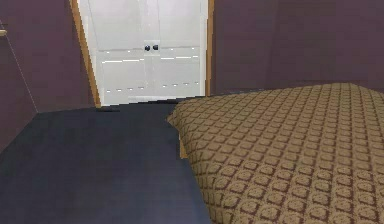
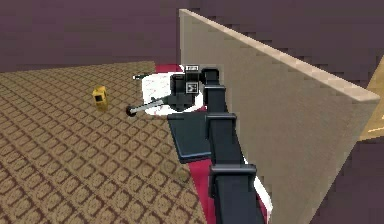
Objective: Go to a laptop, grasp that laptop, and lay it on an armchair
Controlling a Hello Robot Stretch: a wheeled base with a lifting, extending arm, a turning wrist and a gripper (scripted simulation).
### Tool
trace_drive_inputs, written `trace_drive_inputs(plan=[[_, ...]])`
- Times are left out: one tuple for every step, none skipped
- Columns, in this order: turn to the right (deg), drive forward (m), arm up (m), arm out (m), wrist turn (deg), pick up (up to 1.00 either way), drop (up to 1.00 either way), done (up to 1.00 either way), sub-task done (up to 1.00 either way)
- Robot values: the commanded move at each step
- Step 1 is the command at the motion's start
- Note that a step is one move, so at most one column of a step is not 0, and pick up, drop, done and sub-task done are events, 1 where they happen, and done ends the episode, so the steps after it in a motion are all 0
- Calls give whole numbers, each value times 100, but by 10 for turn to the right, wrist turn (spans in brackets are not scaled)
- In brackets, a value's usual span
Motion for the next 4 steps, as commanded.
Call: trace_drive_inputs(plan=[[0, 0, 0, 0, 360, 0, 0, 0, 0], [0, 0, -30, 0, 0, 0, 0, 0, 0], [0, 0, 0, 0, 0, 100, 0, 0, 0], [0, 0, 10, 0, 0, 0, 0, 0, 0]])
